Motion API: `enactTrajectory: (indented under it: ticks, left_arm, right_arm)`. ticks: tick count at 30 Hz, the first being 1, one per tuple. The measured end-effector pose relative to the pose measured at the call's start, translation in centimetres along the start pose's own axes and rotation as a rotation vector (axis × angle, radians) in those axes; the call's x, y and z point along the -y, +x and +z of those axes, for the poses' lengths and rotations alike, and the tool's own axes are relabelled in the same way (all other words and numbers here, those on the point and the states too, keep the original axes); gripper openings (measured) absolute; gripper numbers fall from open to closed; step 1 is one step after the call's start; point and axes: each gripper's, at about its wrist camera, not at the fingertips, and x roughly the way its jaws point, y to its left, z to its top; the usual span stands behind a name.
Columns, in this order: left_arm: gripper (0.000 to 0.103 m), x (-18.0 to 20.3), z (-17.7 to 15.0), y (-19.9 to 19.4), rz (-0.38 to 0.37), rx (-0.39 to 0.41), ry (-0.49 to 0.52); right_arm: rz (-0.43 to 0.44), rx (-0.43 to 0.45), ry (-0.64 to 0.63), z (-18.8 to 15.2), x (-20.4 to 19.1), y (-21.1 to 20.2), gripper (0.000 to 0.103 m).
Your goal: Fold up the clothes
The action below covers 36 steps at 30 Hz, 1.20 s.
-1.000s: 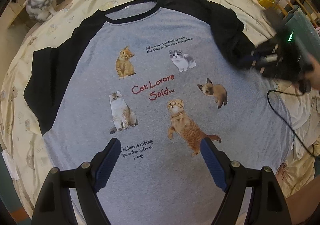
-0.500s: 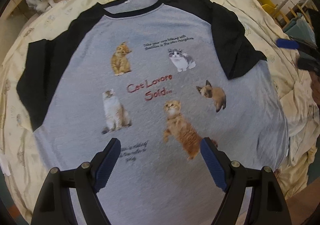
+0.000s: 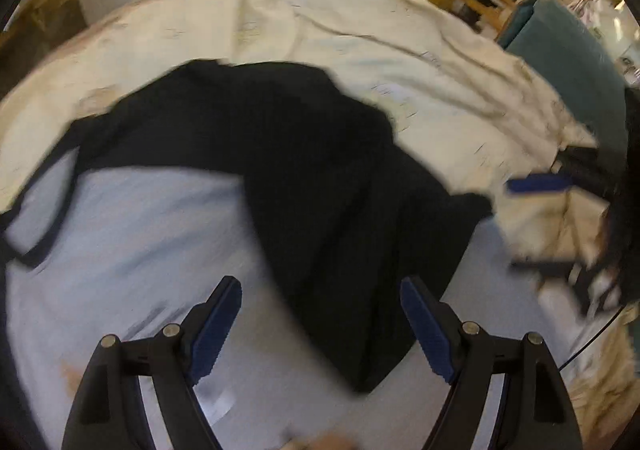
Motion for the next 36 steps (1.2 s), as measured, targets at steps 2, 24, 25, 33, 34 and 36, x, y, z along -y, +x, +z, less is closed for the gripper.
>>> enactTrajectory:
  ticks: [2, 24, 25, 33, 34, 36]
  left_arm:
    - [0.082, 1.1, 1.1, 2.1, 0.082, -0.047, 0.058]
    - [0.018, -8.0, -3.4, -4.7, -0.011, 0.141, -0.358]
    - [0.018, -8.6, -4.4, -3.9, 0.001, 0.109, -0.390]
    - [0.035, -9.8, -7.0, -2.7, 0.039, 0.077, -0.435]
    - [0.037, -9.5, -6.6, -3.1, 0.066, 0.092, -0.409]
    - [0.043, -8.1, -5.2, -4.1, 0.084, 0.132, -0.293]
  right_arm:
    - [0.012, -0.001, 0.001, -0.4, 0.5, 0.4, 0.064]
    - [0.062, 0.068, 0.199, -2.3, 0.8, 0.2, 0.064]
    - [0.061, 0.063, 0.197, -2.1, 0.6, 0.5, 0.064]
    - [0.044, 0.046, 0.050, -0.6, -4.0, 2.6, 0.064]
    - [0.029, 0.042, 0.014, -0.6, -4.8, 2.9, 0.064]
    - [0.004, 0.024, -0.048, -0.6, -5.5, 3.8, 0.064]
